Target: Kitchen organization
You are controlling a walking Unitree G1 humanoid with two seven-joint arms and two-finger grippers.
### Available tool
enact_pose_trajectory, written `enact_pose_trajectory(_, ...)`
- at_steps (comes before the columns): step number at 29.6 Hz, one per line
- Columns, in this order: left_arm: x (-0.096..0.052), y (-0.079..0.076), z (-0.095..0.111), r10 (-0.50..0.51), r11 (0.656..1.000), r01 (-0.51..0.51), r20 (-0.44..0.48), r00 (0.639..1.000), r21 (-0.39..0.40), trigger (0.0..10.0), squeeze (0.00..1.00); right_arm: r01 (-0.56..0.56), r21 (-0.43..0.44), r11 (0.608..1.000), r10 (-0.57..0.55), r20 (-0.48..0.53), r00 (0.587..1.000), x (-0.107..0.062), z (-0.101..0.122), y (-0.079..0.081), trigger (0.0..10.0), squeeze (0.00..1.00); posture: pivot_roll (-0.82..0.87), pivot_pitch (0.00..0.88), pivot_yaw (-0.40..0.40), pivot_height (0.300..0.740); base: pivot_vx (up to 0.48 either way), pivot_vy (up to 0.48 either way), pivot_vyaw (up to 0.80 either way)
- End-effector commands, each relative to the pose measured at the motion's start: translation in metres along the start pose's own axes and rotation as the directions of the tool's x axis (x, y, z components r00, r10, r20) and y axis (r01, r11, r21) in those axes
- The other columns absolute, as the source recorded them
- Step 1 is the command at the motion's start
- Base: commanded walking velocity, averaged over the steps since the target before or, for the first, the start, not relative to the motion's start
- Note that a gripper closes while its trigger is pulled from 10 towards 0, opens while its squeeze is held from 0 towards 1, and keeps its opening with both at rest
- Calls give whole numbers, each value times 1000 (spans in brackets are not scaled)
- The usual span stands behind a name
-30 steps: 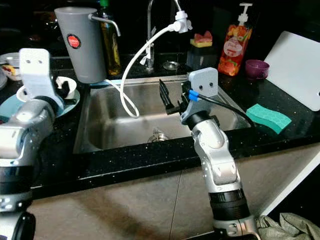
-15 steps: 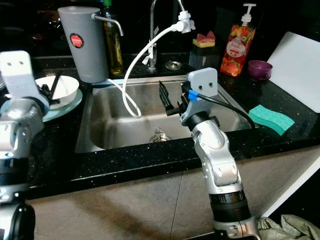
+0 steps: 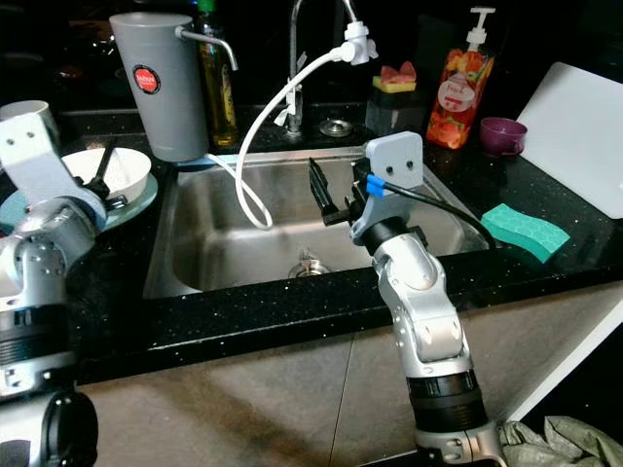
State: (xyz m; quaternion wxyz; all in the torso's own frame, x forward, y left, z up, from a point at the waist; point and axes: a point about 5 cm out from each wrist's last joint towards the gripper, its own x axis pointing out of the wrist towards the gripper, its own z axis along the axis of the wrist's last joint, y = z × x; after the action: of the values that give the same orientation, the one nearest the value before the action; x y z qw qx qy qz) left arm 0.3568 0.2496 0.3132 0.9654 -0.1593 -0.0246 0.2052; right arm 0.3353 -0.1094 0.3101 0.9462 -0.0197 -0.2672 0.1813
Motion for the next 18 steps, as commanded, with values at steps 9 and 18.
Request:
enact_pose_trajectory(9,-2,8,0,63,998,-63,-7,998,-1,10000,0,-4,11,1000,4,0,1000,-2,0,1,10000,0,61,168,-48,740,0,0,0)
enact_pose_trajectory(18,-1,9,-6,61,998,-61,-36,998,2,10000,0,-4,12,1000,4,4,1000,-1,1,1,10000,0,61,168,-48,740,0,0,0)
